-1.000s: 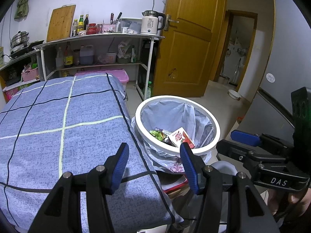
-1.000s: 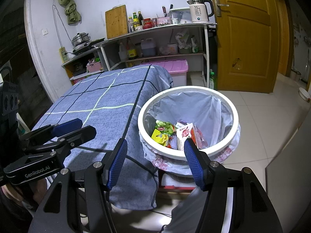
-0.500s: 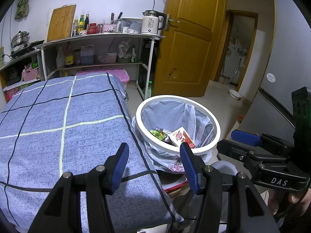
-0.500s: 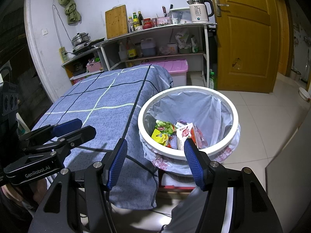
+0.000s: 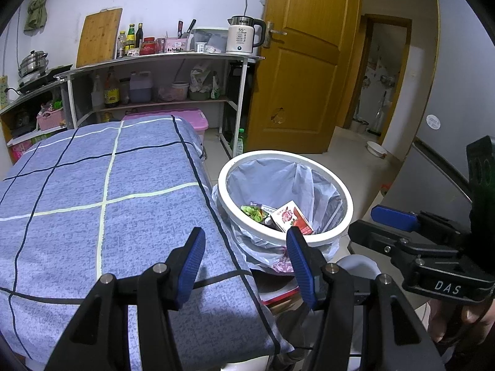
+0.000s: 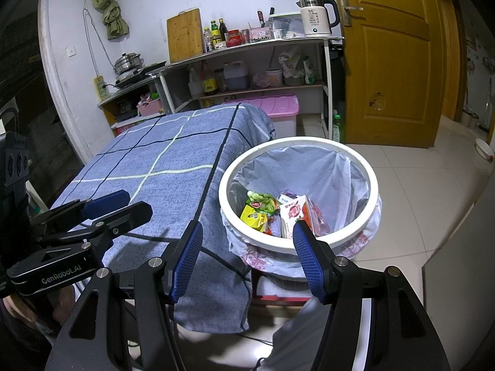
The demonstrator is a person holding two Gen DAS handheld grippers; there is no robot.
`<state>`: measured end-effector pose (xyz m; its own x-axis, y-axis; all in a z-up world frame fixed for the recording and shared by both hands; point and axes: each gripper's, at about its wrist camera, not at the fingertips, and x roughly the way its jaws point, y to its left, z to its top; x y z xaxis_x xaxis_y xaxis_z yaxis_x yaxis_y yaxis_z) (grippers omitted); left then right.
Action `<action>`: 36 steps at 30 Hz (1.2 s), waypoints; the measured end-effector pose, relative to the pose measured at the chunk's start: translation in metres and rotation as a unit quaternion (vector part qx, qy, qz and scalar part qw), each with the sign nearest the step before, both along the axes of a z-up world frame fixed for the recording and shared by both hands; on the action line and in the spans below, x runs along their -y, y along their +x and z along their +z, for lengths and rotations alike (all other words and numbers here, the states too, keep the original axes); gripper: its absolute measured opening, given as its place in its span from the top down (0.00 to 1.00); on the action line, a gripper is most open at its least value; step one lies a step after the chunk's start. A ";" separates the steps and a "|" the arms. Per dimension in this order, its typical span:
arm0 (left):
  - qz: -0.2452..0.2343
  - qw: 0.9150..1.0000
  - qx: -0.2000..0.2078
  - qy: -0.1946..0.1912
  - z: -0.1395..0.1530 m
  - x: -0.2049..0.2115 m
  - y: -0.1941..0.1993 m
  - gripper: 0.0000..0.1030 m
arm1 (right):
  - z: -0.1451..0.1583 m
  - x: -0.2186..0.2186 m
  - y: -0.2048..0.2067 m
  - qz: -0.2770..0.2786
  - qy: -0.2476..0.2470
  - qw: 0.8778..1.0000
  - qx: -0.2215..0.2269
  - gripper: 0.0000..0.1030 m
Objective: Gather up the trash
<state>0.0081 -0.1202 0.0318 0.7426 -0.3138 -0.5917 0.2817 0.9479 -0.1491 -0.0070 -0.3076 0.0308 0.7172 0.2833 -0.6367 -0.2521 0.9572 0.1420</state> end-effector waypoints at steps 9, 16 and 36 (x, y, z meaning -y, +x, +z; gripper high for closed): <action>0.002 1.000 -0.001 0.000 0.000 -0.002 0.000 0.45 | 0.000 0.000 0.000 0.000 0.000 1.000 -0.001 0.40; 0.002 1.000 -0.002 0.001 0.000 -0.004 -0.001 0.45 | 0.000 0.000 0.000 0.000 0.000 1.000 0.000 0.40; 0.003 1.000 -0.006 0.004 -0.004 -0.007 -0.002 0.45 | 0.001 0.001 0.001 0.000 0.000 1.000 -0.001 0.40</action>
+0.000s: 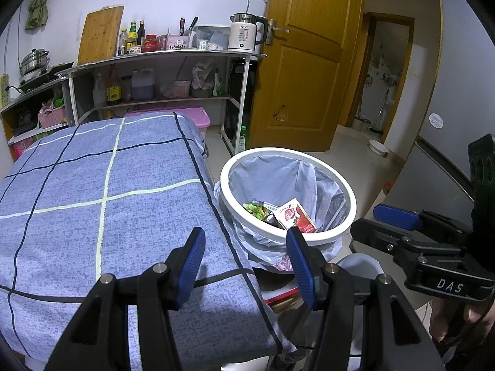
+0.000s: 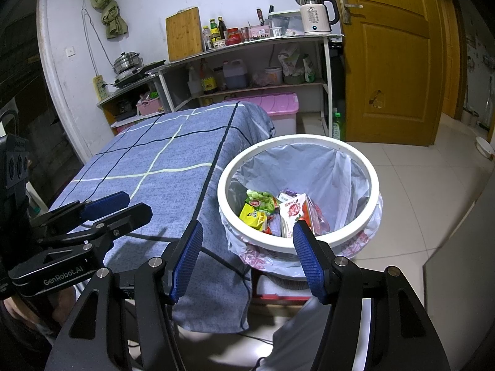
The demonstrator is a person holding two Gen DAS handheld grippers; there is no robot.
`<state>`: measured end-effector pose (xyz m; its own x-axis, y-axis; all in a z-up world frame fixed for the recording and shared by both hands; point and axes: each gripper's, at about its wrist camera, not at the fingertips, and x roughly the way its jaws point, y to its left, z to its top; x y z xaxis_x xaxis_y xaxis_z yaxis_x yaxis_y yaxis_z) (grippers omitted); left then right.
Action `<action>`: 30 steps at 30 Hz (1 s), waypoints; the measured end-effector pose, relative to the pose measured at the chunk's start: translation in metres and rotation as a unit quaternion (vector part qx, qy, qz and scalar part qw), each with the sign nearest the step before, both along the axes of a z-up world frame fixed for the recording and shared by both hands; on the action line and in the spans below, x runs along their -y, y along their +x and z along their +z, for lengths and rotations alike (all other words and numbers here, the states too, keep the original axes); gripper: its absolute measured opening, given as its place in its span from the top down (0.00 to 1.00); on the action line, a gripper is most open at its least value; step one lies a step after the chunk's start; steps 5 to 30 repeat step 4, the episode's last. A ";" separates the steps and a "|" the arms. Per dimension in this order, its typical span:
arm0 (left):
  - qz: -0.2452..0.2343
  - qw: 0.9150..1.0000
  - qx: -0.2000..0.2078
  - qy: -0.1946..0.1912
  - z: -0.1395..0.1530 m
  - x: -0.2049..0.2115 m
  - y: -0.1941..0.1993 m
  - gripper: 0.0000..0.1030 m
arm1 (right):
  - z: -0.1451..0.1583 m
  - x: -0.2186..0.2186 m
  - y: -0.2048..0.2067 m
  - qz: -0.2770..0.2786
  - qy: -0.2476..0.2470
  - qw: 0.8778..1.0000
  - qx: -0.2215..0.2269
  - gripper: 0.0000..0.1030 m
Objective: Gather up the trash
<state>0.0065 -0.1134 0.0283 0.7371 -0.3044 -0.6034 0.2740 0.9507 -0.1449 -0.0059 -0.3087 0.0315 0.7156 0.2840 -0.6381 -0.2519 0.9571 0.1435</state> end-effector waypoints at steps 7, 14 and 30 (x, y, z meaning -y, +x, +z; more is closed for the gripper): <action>-0.001 1.000 -0.001 -0.001 0.000 0.002 0.001 0.45 | 0.000 0.000 0.000 0.000 0.000 1.000 0.000 0.40; -0.001 1.000 -0.001 -0.001 0.000 0.002 0.001 0.45 | 0.000 0.000 0.000 0.000 0.000 1.000 0.000 0.40; -0.001 1.000 -0.001 -0.001 0.000 0.002 0.001 0.45 | 0.000 0.000 0.000 0.000 0.000 1.000 0.000 0.40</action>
